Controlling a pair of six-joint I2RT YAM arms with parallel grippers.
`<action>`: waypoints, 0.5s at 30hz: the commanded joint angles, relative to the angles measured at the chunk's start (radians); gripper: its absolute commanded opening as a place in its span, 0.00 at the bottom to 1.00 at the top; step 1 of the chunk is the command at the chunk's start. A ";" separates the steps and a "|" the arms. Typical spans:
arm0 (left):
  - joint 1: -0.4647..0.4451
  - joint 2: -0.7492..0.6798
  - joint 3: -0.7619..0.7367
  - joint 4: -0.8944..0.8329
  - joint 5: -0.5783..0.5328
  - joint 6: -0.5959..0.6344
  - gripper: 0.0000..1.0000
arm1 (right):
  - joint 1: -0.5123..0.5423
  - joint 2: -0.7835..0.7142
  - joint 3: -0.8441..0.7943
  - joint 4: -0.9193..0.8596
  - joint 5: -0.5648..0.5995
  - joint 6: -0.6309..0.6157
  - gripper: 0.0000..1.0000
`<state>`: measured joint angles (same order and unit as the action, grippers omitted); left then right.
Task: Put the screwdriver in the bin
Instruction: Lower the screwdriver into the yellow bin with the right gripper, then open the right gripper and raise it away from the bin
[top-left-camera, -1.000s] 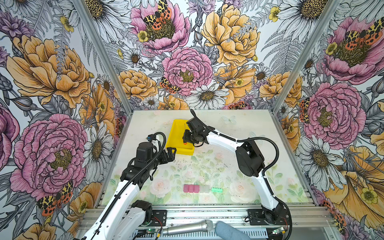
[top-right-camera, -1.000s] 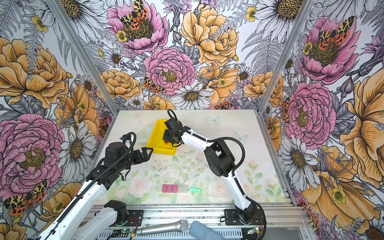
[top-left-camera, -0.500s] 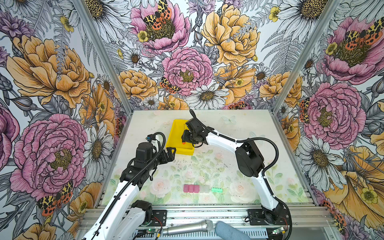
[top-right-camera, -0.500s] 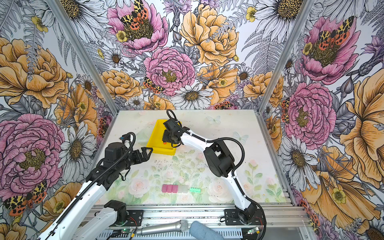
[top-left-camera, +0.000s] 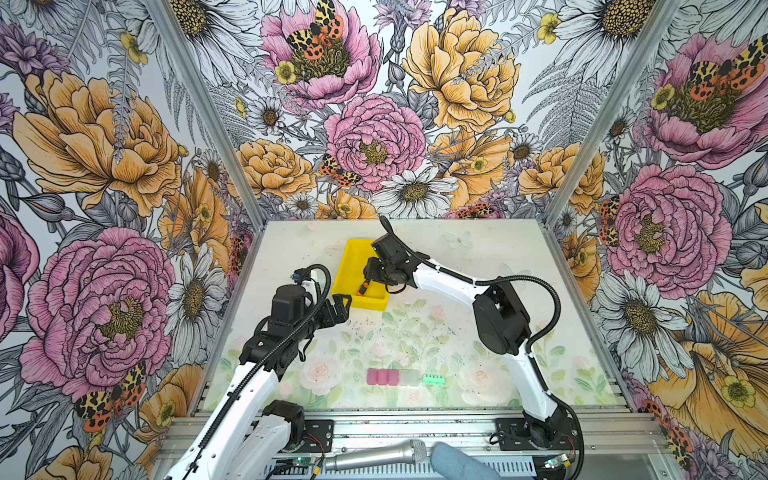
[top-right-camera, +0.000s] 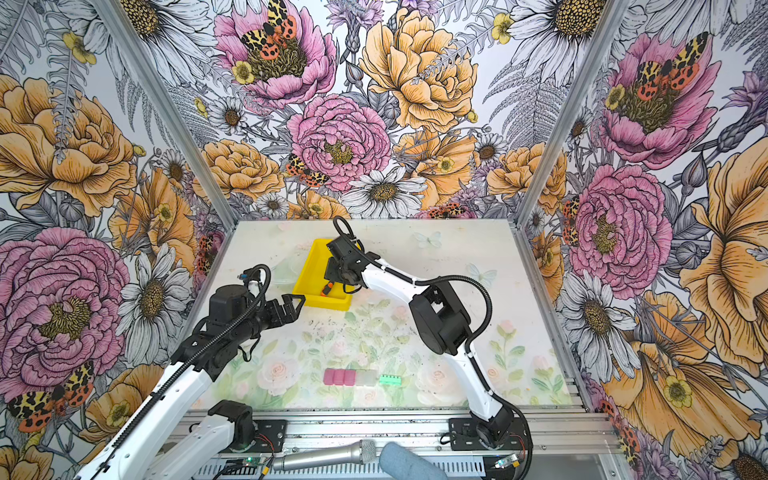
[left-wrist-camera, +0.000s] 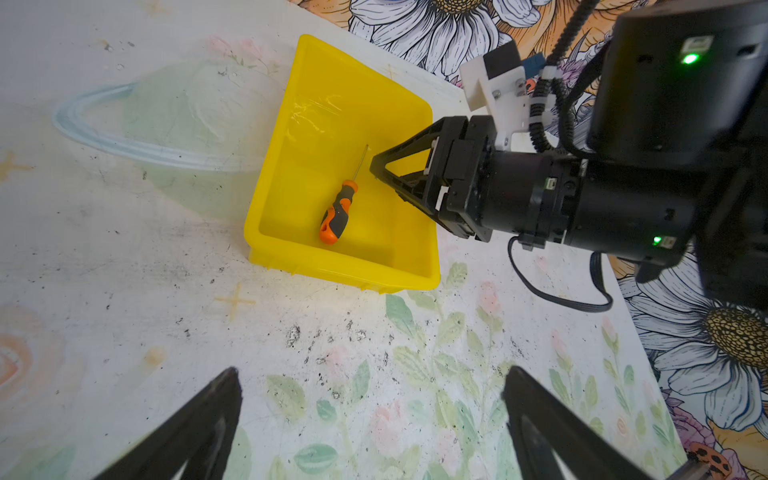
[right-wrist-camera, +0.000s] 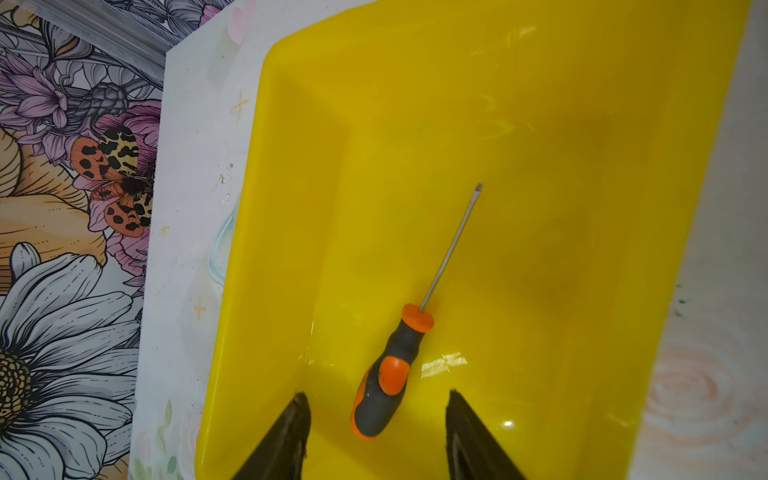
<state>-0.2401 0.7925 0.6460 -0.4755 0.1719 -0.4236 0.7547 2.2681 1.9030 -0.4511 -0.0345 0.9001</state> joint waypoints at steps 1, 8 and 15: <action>-0.002 -0.012 -0.008 -0.005 -0.028 -0.018 0.99 | 0.008 -0.085 0.001 0.020 0.034 -0.041 0.59; 0.004 -0.034 -0.008 0.023 -0.103 -0.011 0.99 | -0.002 -0.231 -0.125 0.019 0.091 -0.109 0.82; 0.015 -0.048 -0.079 0.139 -0.305 -0.014 0.99 | -0.043 -0.562 -0.470 0.018 0.294 -0.194 0.99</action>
<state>-0.2348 0.7513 0.5945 -0.4084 -0.0162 -0.4454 0.7391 1.8118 1.5112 -0.4301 0.1375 0.7570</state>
